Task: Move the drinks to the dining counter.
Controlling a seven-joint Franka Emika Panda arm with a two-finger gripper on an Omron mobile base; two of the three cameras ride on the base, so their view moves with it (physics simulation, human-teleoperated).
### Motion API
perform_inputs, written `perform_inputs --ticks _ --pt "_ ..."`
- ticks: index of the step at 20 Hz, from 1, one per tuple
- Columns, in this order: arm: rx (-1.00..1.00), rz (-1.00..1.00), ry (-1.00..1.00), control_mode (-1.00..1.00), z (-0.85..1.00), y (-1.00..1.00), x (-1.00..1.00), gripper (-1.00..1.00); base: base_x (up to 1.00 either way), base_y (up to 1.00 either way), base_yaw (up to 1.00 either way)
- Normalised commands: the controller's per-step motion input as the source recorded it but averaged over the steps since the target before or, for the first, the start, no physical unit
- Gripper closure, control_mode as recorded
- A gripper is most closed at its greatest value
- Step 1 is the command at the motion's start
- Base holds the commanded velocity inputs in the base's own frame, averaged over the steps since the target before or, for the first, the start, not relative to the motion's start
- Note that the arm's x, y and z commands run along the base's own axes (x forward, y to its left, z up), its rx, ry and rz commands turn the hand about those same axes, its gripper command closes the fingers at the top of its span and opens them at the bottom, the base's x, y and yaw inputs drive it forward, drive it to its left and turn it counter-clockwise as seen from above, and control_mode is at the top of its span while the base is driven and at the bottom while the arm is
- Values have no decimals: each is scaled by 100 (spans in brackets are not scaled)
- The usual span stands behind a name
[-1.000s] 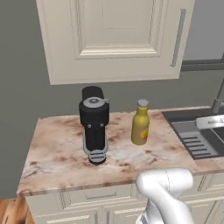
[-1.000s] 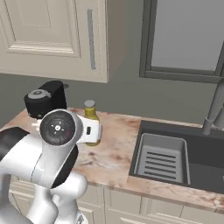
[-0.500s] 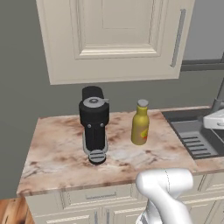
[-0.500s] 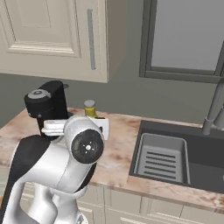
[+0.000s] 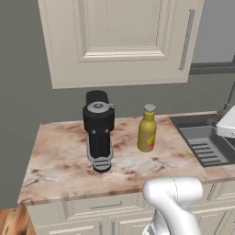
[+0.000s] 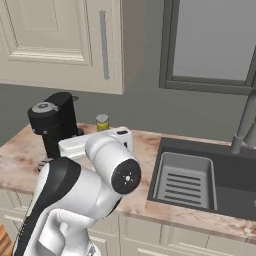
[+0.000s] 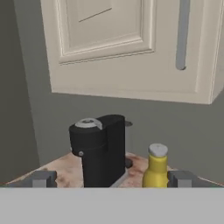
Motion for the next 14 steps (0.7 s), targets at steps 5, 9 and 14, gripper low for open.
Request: perform_inputs --ticks 5,9,14 --pt "2 11 -3 -100 -17 4 33 -100 0 0 0" --pt "9 17 1 -100 -31 10 41 -100 0 0 0" --pt "14 13 2 -100 -30 1 42 -100 0 0 0"
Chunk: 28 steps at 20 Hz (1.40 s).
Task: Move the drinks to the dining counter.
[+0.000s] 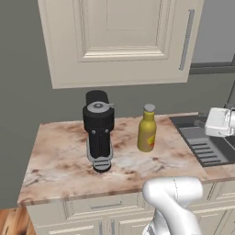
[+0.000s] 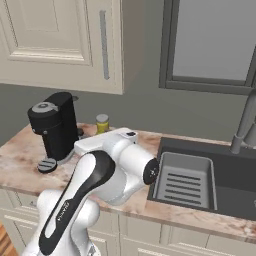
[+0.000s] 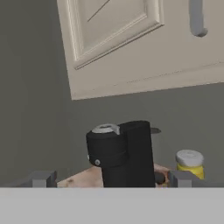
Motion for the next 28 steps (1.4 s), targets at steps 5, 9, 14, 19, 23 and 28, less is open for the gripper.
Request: perform_inputs --ticks 5,9,14,19,23,28 --pt "4 2 -4 -100 -22 0 31 -100 0 0 0" --pt "0 0 -7 -100 -12 1 31 -100 0 0 0" --pt "0 0 0 -100 -12 7 38 -100 0 0 0" --pt "0 -1 -1 -100 -13 2 26 -100 0 0 0" --pt "0 0 -1 -100 -10 4 16 -100 0 0 0" --pt "-2 -3 -13 -100 -8 17 15 -100 0 0 0"
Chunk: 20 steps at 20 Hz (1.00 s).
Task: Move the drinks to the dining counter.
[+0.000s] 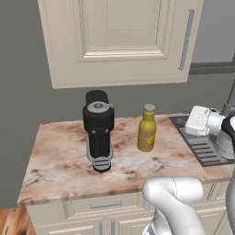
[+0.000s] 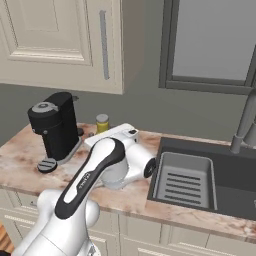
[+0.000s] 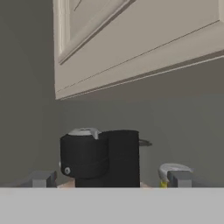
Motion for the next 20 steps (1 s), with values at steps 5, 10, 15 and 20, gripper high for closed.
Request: perform_inputs --ticks 5,10,15,20 --pt "-3 -12 -13 -100 -14 3 16 -100 0 0 0" --pt "-2 -17 -13 -100 -9 3 0 -100 0 0 0" --pt "0 -11 0 -100 0 0 0 -100 0 0 0" --pt "0 0 15 -100 0 0 0 -100 0 0 0"
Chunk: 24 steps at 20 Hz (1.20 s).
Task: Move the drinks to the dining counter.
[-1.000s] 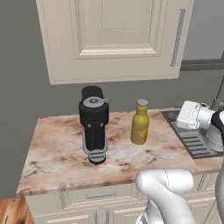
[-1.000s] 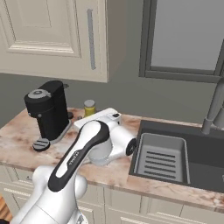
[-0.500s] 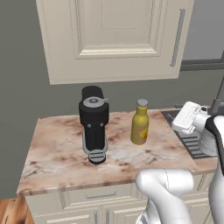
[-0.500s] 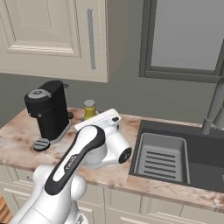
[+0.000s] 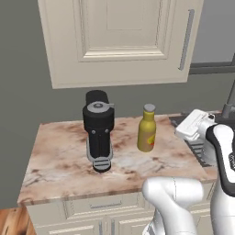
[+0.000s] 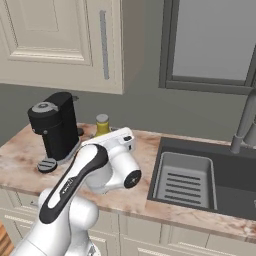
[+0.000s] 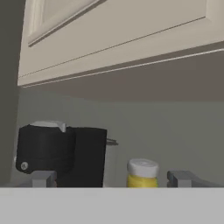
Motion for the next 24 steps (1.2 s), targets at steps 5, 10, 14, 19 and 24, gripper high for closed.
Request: perform_inputs --ticks 5,10,14,19,24 --pt "0 0 17 -100 0 1 0 -100 0 0 0" --pt "0 0 5 -100 0 0 8 -100 0 0 0" --pt "0 0 0 -100 -2 4 30 -100 0 0 0" --pt "0 0 -2 -100 -13 13 43 -100 0 0 0" --pt "0 0 0 -100 -10 13 39 -100 0 0 0"
